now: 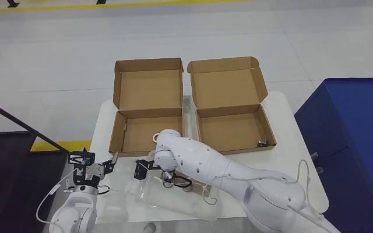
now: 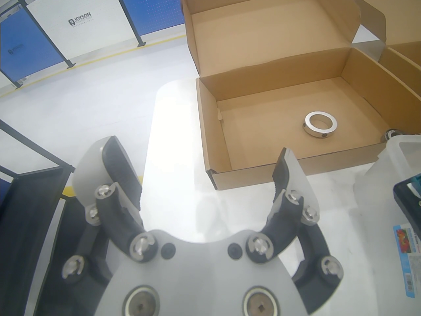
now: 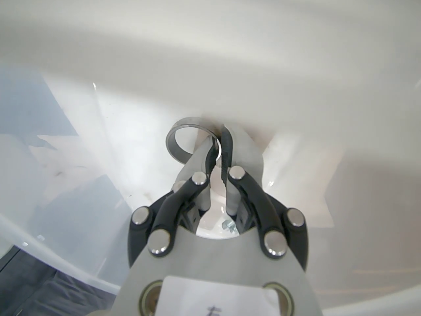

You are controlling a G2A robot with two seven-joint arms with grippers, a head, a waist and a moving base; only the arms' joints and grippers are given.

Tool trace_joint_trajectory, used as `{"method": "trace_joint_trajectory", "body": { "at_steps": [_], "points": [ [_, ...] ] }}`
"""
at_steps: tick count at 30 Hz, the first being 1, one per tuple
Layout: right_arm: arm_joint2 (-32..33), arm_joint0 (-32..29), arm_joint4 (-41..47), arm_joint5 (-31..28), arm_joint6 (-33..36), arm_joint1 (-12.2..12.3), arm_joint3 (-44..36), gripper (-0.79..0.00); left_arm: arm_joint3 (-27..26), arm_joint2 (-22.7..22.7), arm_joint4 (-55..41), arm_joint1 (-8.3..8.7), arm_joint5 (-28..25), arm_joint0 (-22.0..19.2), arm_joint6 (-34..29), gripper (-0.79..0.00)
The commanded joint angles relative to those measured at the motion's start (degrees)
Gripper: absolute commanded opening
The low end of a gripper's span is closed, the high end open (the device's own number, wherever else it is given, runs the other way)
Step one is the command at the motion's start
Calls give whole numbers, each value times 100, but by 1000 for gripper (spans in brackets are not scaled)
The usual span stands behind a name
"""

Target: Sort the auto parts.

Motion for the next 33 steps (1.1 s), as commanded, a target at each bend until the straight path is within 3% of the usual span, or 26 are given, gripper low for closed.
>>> {"method": "trace_joint_trajectory", "body": {
  "at_steps": [1,8,16,33],
  "points": [
    [23,69,128,-15,-14,27,-20,-785,0,0,0,0,0,0,0,0],
    [139,237,1094,-38,-36,417,-463,-785,0,0,0,0,0,0,0,0],
    [-24,337,2540,-441,-438,1320,-1554,-785,0,0,0,0,0,0,0,0],
    [-24,325,2538,-435,-433,1351,-1594,-785,0,0,0,0,0,0,0,0]
  ]
}}
